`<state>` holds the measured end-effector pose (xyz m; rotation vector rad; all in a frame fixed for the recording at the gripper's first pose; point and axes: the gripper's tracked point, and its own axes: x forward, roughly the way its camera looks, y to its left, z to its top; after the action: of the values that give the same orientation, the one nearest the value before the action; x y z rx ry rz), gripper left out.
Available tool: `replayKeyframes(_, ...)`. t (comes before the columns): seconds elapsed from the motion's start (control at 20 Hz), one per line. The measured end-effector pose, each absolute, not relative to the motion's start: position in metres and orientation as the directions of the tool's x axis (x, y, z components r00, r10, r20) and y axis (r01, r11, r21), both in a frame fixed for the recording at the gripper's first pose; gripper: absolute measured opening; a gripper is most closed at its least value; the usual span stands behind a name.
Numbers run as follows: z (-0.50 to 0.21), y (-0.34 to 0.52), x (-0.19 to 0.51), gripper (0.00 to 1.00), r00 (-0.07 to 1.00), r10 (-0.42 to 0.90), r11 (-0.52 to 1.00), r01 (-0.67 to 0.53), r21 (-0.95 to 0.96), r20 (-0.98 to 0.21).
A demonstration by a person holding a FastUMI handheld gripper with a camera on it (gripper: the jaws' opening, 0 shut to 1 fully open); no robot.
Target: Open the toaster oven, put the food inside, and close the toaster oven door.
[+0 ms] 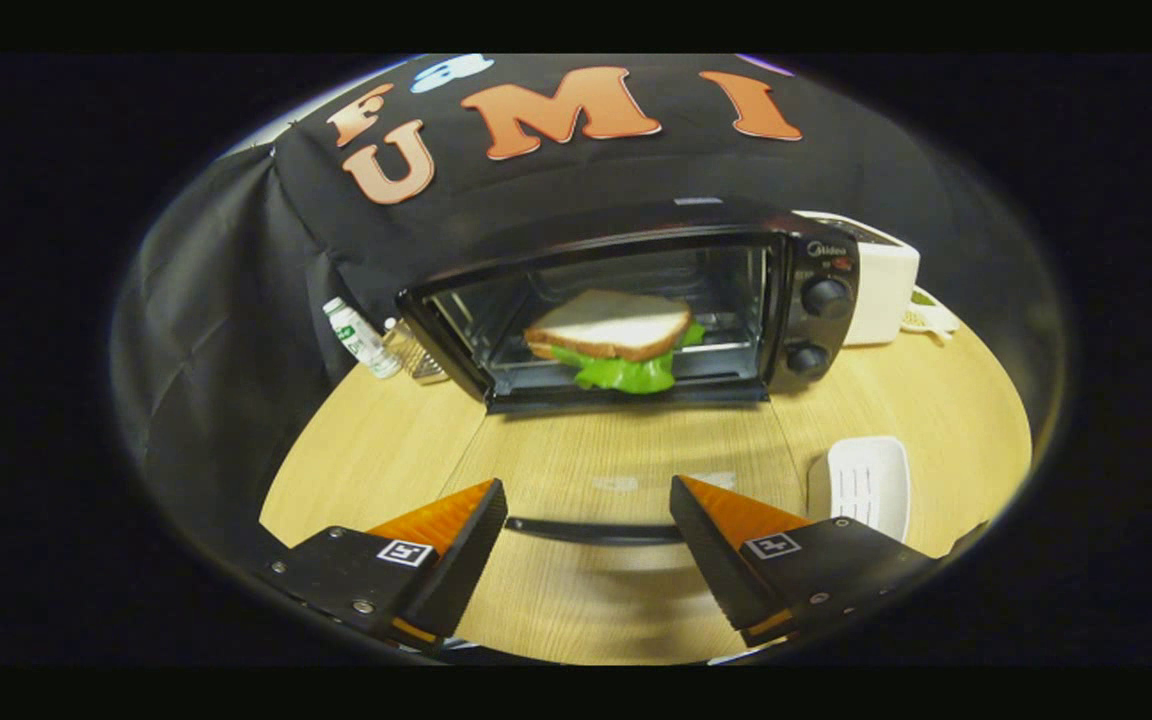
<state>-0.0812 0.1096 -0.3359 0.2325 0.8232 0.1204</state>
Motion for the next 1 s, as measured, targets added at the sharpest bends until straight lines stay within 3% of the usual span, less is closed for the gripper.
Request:
replayKeyframes(0.65,-0.398,0.109,-0.133,0.91,0.473,0.121,0.990,0.005,0.140,-0.872)
replayKeyframes(1.0,-0.422,0.104,-0.102,0.90,0.494,0.063,0.996,0.027,0.087,-0.867)
